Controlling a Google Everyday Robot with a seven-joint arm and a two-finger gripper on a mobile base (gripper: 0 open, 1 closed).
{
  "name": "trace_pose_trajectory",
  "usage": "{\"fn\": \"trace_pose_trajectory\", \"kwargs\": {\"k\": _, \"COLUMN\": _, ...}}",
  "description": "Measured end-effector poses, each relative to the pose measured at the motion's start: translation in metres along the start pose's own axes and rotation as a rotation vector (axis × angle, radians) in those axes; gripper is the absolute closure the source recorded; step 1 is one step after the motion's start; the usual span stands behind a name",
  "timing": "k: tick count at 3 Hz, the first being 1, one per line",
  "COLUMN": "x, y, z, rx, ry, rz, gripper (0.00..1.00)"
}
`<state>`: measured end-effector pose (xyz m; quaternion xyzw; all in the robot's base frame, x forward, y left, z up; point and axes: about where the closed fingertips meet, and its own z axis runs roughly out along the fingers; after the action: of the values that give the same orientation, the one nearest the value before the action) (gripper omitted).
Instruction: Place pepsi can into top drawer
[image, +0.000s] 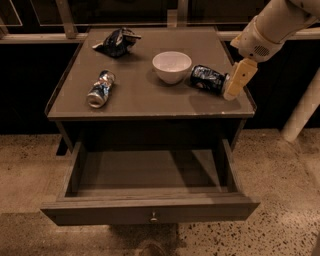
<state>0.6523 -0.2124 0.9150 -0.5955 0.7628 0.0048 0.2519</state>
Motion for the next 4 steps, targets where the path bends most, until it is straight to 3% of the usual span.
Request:
{"fn": "trace_pose_trajectory", "kwargs": {"k": 2, "x": 0.003, "y": -0.022, "z": 0.051, "rx": -0.071, "ry": -0.006, "rz": 0.077, "gripper": 0.00}}
{"fn": "trace_pose_trajectory", "kwargs": {"k": 4, "x": -0.001, "y": -0.049, "z": 0.087, "rx": -0.091, "ry": -0.012, "rz": 0.118, "gripper": 0.00}}
